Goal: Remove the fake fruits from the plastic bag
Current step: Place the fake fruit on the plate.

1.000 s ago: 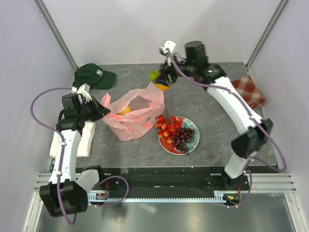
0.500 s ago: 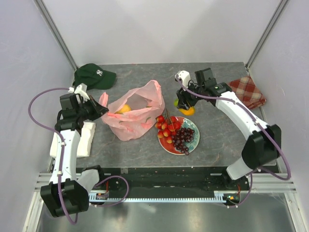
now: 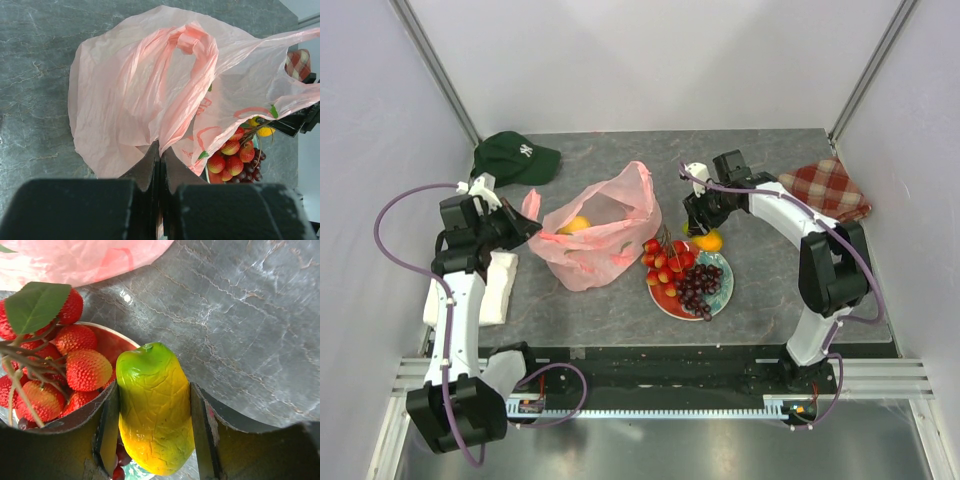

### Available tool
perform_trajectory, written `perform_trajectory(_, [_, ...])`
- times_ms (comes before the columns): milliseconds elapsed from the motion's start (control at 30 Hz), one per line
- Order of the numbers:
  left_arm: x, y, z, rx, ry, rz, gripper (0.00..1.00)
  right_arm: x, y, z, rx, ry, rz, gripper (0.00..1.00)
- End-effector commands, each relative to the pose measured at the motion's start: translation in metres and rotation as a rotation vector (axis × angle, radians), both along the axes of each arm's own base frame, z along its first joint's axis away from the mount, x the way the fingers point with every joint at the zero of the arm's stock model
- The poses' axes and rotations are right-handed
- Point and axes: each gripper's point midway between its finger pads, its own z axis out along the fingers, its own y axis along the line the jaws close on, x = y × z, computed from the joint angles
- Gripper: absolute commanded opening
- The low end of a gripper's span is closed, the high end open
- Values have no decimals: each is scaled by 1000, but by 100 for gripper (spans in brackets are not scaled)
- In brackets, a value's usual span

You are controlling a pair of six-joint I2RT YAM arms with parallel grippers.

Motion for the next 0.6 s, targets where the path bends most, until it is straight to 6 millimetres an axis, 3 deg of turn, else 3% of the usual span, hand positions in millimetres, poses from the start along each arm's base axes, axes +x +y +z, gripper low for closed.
perform_trajectory(0, [2,1,9,-16,-39,13,4,6,8,5,45,0,-25,31])
perform_trajectory(267, [2,1,8,-20,-36,12,4,9,11,-7,58,69,-111,33])
perform_trajectory(567, [2,1,9,-20,-37,13,4,-8,16,-21,90,163,-120,35])
